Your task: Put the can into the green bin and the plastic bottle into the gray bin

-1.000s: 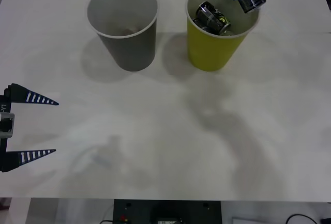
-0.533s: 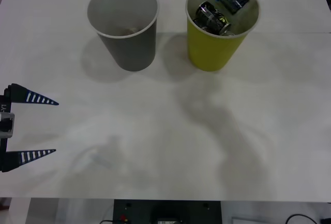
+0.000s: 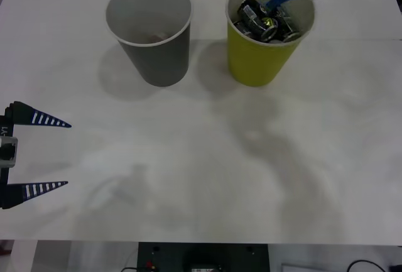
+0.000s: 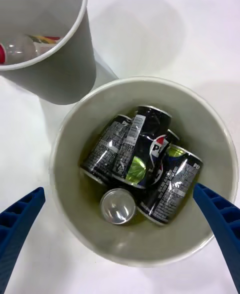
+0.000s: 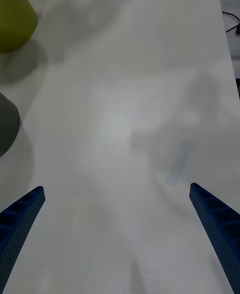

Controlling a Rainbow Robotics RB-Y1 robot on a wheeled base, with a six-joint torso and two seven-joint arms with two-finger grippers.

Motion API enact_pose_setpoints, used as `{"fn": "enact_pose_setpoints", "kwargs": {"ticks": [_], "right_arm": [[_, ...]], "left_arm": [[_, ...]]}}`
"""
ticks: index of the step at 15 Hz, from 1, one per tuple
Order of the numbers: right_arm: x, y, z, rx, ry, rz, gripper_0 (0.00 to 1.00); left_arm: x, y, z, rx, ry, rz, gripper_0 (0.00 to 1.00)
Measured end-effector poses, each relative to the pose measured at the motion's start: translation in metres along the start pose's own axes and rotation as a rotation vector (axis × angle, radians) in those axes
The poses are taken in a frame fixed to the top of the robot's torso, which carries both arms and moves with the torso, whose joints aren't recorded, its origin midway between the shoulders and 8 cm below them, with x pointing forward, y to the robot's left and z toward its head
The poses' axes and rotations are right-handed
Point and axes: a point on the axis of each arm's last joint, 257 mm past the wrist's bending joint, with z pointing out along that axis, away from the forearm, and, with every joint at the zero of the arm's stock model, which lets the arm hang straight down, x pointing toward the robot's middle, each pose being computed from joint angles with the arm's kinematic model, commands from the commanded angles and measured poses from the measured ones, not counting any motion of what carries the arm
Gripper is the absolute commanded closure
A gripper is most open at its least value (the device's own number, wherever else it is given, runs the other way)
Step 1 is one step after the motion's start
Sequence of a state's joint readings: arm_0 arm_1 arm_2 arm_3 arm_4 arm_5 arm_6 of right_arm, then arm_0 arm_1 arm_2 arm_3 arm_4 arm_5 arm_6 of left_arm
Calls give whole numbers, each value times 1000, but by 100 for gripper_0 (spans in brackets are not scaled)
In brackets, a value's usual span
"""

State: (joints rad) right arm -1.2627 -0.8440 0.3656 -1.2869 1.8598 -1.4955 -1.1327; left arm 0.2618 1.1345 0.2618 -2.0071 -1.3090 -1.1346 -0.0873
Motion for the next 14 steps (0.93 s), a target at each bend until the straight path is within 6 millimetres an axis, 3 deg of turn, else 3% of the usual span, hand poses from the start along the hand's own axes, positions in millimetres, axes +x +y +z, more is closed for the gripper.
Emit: {"fn": "enact_pose_setpoints", "kwargs": {"ticks": [6, 14], "right_arm": [[47, 28, -37, -36, -78, -62, 0], [128, 78, -59, -125, -167, -219, 0]], "left_arm": [[0, 0, 0, 0, 0, 0, 0], [0, 0, 0, 0, 0, 0, 0]]}}
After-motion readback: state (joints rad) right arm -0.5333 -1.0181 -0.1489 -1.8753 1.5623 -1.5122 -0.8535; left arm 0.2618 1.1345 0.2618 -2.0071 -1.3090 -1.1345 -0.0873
